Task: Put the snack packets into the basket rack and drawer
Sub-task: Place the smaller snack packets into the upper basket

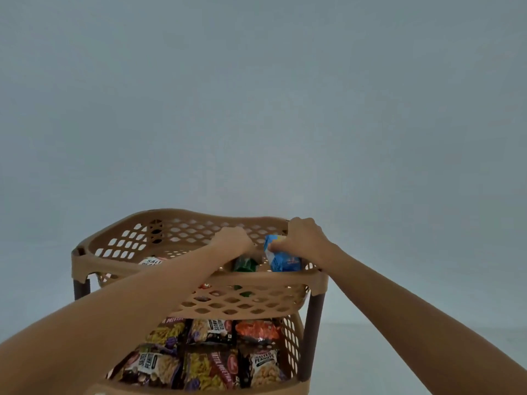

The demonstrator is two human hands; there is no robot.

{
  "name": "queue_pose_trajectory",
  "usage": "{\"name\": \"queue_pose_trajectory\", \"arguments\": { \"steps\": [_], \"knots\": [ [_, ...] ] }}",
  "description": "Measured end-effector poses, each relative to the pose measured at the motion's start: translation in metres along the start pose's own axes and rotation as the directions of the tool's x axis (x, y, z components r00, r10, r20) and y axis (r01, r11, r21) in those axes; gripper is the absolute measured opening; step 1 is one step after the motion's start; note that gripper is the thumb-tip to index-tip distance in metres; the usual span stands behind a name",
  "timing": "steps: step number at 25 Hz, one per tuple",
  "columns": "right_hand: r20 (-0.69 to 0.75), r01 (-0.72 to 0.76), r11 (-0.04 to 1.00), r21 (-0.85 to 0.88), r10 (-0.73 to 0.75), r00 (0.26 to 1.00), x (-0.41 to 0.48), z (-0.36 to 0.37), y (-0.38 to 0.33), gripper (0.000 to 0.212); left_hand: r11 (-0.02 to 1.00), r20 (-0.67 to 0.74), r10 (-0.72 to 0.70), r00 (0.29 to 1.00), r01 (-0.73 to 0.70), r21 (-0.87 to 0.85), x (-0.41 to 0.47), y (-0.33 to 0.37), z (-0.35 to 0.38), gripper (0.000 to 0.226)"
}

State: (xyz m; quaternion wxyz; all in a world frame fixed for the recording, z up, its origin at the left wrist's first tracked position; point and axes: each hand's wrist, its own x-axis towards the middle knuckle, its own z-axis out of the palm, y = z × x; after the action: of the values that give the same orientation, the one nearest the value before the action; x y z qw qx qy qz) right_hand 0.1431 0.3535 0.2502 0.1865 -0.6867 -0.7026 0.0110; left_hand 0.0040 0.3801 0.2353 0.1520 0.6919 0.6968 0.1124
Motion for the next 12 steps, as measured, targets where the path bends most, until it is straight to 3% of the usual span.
{"name": "queue_pose_trajectory", "arguments": {
  "steps": [3,6,9,12],
  "knots": [
    [0.239,0.012,0.978,-0.206,0.039,0.970,0.014,0.012,-0.003,0.038,0.994,0.114,-0.025,0.993,0.012,0.111,0.008,-0.003,0.007,0.056],
    [0.399,0.030,0.948,-0.316,0.104,0.911,0.018,0.019,-0.007,0.051,0.987,0.138,-0.030,0.990,0.008,0.158,0.005,-0.004,0.005,0.058],
    [0.361,0.010,0.939,-0.344,0.122,0.924,0.014,0.022,-0.007,0.058,0.992,0.159,-0.041,0.986,0.022,0.121,0.001,-0.006,0.002,0.059],
    [0.183,-0.026,0.979,-0.204,0.064,0.981,0.002,0.015,-0.005,0.051,0.997,-0.085,0.025,0.996,-0.018,0.081,-0.010,-0.010,-0.001,0.059]
  ]
}}
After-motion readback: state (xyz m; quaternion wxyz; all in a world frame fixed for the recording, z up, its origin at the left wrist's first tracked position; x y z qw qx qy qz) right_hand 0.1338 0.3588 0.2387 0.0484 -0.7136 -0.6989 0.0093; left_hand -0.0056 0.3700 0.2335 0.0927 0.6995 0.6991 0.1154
